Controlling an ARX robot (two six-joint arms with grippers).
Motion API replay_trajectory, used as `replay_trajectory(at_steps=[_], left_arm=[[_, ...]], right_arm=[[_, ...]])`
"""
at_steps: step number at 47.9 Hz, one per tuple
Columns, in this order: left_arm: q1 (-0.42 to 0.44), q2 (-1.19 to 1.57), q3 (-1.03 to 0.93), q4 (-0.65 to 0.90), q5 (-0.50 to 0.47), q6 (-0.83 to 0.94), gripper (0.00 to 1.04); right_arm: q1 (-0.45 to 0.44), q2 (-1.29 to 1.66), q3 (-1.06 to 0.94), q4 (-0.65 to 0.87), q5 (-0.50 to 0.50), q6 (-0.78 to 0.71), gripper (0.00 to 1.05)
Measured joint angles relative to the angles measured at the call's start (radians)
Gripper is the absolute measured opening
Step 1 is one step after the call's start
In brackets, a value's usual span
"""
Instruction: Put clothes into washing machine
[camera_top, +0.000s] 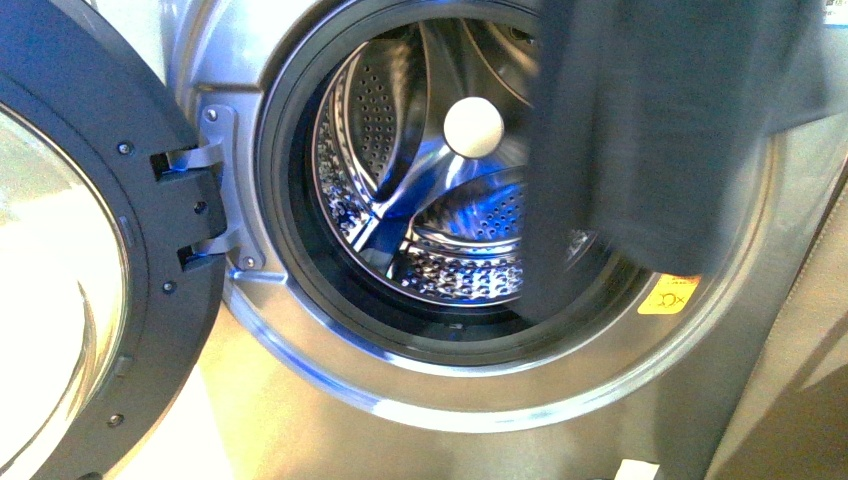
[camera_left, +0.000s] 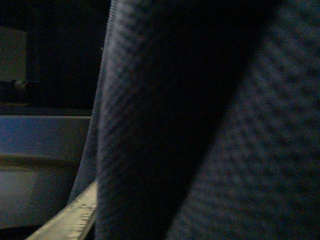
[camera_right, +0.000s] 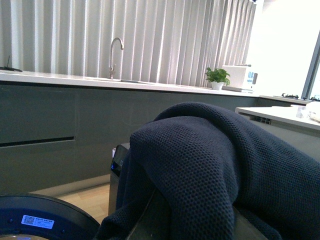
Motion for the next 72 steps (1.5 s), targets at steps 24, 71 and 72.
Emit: replay_trajectory(at_steps=[24, 71, 72], left_arm=[[0.133, -0.298, -0.253, -0.033, -0.012, 0.011, 0.07], [0.278, -0.354, -0.444, -0.003, -0.035, -0.044, 0.07], [0.278, -0.349, -0.445, -0.001, -0.035, -0.045, 0.07]], right_arm=[[0.001, 0.000, 0.000, 0.000, -0.005, 0.000, 0.12], [0.001, -0.005, 0.000, 0.006, 0.002, 0.001, 0.97], [0.001, -0.005, 0.000, 0.006, 0.002, 0.001, 0.97]])
